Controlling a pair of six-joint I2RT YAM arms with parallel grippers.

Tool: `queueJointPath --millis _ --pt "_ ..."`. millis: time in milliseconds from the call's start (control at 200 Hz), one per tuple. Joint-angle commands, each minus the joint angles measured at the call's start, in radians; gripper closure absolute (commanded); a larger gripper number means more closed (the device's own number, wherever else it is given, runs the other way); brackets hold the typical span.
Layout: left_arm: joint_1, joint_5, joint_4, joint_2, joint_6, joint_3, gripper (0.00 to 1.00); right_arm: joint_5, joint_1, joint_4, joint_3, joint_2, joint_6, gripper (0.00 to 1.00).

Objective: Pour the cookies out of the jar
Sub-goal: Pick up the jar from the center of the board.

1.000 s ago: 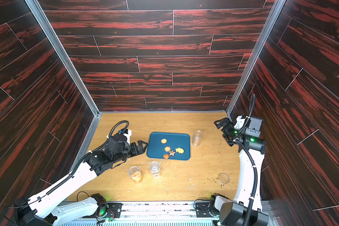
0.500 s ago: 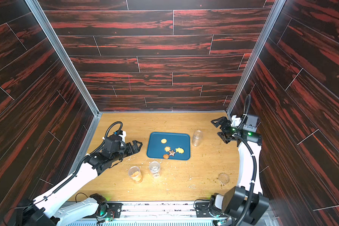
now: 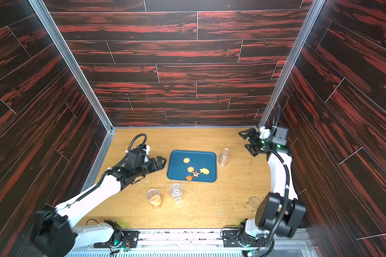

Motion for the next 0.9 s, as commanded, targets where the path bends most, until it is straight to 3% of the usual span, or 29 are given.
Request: queueJointPath --millis 0,105,356,616,897 --pt "0.010 0.006 0.021 0.059 0.029 0.108 0.00 -0.016 0.079 0.049 0.143 0.105 -0.054 0.06" --pt "0.024 0.011 0.015 0.128 0.029 0.198 0.00 -0.002 0.140 0.018 0.270 0.202 -0.105 0.06" --pt "0.123 0.082 0.009 0.258 -0.039 0.379 0.00 -0.112 0.208 -0.024 0.508 0.382 -0.095 0.07" --pt "0.143 0.108 0.018 0.299 -0.053 0.441 0.00 -0.155 0.266 -0.020 0.502 0.396 -0.059 0.07" --pt "0.145 0.101 0.015 0.219 -0.046 0.365 0.00 -0.069 0.370 -0.240 0.453 0.324 -0.195 0.07"
